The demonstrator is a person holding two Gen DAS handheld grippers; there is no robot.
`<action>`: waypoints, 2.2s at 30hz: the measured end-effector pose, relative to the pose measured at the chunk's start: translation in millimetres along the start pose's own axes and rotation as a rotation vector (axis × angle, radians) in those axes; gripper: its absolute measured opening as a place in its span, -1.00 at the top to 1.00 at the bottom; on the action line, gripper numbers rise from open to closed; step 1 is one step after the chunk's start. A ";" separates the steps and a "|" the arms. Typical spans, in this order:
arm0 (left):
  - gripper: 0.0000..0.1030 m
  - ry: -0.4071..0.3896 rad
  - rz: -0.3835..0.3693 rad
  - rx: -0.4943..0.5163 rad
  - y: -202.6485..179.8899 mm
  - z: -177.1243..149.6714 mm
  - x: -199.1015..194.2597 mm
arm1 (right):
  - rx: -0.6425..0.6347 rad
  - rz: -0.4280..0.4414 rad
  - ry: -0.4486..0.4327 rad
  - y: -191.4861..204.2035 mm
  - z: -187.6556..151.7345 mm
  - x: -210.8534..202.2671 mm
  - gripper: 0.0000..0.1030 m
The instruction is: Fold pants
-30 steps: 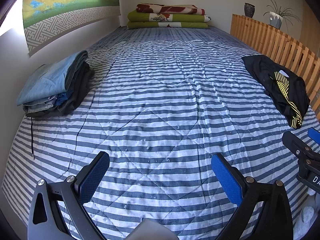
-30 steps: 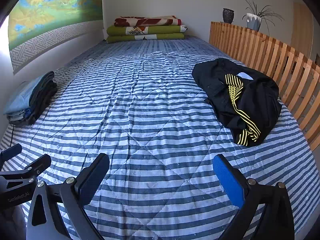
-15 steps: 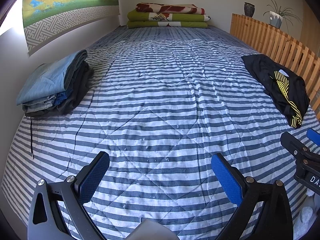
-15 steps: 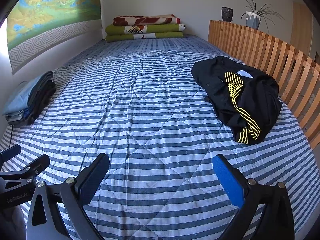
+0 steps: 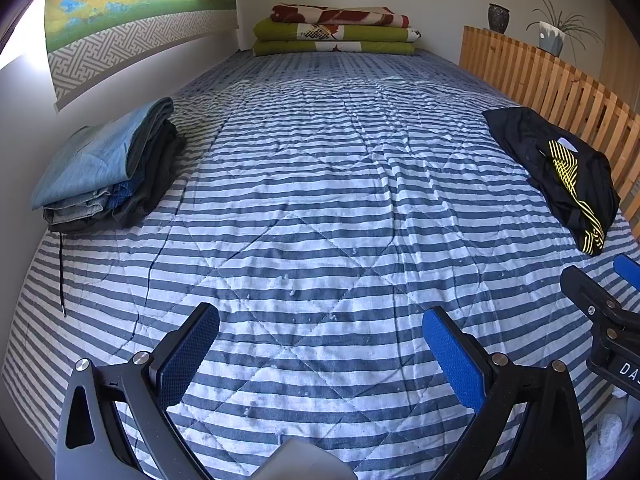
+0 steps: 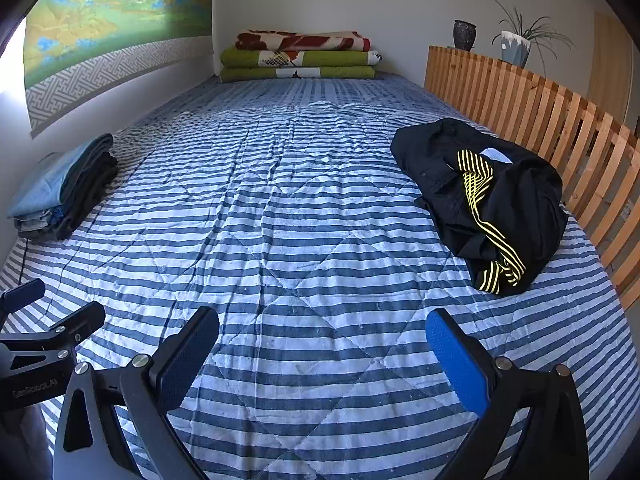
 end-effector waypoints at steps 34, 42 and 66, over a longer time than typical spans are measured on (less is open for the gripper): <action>-0.99 0.023 -0.044 -0.020 -5.4 -3.1 17.8 | 0.149 -0.112 0.050 -109.1 29.3 58.8 -0.58; -0.99 0.040 -0.076 -0.066 4.3 -4.7 26.0 | 0.146 -0.154 0.124 -162.2 84.2 106.1 -0.54; -0.53 0.055 -0.108 -0.064 19.0 -5.7 22.0 | 0.126 -0.257 0.263 -191.0 143.3 177.7 0.96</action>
Point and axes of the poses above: each gripper's, at about its wrist camera, not at the fingertips, and x roughly the way its jaws point, y to its left, z to its top, the point moved 5 cm from there along x, roughly the way its jaws point, and after that the axes turned 14 degrees about -z, right-handed, at the moved point
